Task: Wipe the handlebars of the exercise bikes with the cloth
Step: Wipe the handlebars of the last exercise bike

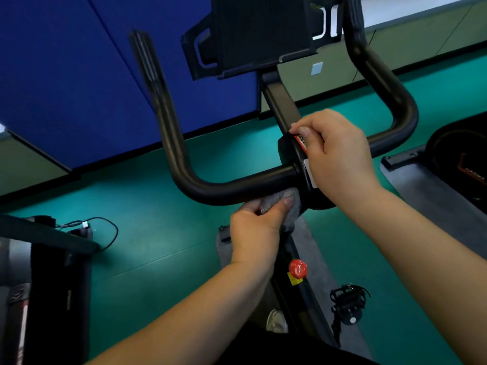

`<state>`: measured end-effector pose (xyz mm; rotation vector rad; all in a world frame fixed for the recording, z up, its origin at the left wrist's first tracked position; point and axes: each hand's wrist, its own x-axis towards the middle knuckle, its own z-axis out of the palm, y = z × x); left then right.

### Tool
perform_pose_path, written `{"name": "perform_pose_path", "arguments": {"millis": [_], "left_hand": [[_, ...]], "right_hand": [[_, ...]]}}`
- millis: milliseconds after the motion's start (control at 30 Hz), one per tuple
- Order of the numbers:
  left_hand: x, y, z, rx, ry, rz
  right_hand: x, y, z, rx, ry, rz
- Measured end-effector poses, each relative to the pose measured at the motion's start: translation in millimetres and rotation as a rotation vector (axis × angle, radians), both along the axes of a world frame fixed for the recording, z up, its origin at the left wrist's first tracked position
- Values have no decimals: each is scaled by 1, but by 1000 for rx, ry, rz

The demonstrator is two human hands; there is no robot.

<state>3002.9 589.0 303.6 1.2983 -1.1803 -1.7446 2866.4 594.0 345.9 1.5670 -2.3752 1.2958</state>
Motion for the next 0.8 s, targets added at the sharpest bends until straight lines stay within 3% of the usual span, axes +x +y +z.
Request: {"name": "perform_pose_path", "arguments": {"millis": [200,467,667,800], "left_hand": [[32,-12,-5,-15,30,134],[16,-5,-7,-51,-26,21],[78,-36,-12,-82,-13,259],[74,-37,-15,-182,-92,158]], "right_hand": [[1,0,0,31,-3,0],[2,1,1,31,6,0],[2,1,3,45,-10,-8],[7,0,6,83,24,-5]]}}
